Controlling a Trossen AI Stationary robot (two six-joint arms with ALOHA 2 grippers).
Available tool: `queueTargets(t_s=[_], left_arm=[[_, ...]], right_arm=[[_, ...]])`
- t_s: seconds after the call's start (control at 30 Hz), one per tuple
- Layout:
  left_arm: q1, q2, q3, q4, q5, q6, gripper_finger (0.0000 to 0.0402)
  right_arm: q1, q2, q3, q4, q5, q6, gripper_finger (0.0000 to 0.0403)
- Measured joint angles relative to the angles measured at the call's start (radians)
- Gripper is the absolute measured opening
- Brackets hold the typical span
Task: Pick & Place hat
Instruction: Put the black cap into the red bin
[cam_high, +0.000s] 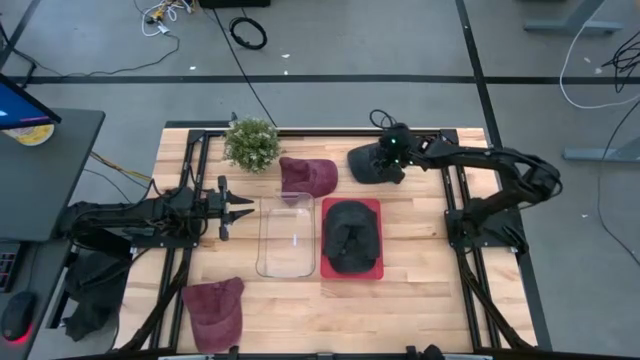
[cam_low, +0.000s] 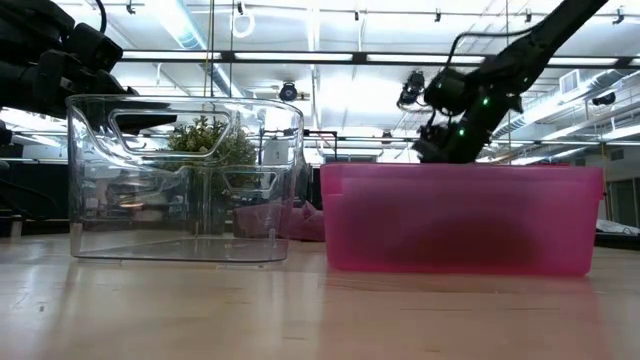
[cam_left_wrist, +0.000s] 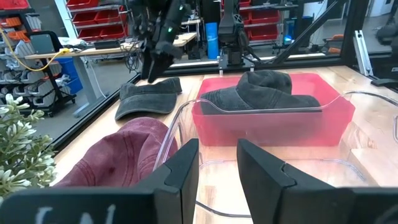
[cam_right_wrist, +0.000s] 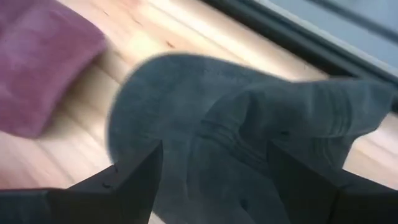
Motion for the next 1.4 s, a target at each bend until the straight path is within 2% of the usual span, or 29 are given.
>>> queueTargets(t_s=[0.13,0.27,0.47,0.63,0.9,1.07,1.2,1.4], left_arm=[[0.0,0.0,0.0,0.0,0.0,0.0,0.0115],[0.0,0.0,0.0,0.0,0.0,0.0,0.0115],[0.0,0.0,0.0,0.0,0.0,0.0,0.0115],[0.0,0.0,0.0,0.0,0.0,0.0,0.0115],[0.0,0.0,0.0,0.0,0.0,0.0,0.0115],[0.0,0.0,0.0,0.0,0.0,0.0,0.0115],[0.0,0.0,0.0,0.0,0.0,0.0,0.0115],[0.0,0.0,0.0,0.0,0.0,0.0,0.0115]], right_arm=[[-0.028,0.073,0.024,0.003,-0.051,-0.01,0.029],[-0.03,0.115,0.047,0.017,-0.056,-0.026,0.0285],[-0.029,0.121,0.049,0.022,-0.056,-0.026,0.0251],[-0.029,0.121,0.049,0.004,-0.056,-0.049,0.0187],[-0.029,0.117,0.049,-0.015,-0.057,-0.103,0.0018],[-0.008,0.082,0.049,-0.047,-0.094,-0.105,0.002],[0.044,0.015,0.049,-0.09,-0.091,-0.123,0.0006],[0.203,-0.141,0.048,-0.144,0.122,-0.147,0.0004]])
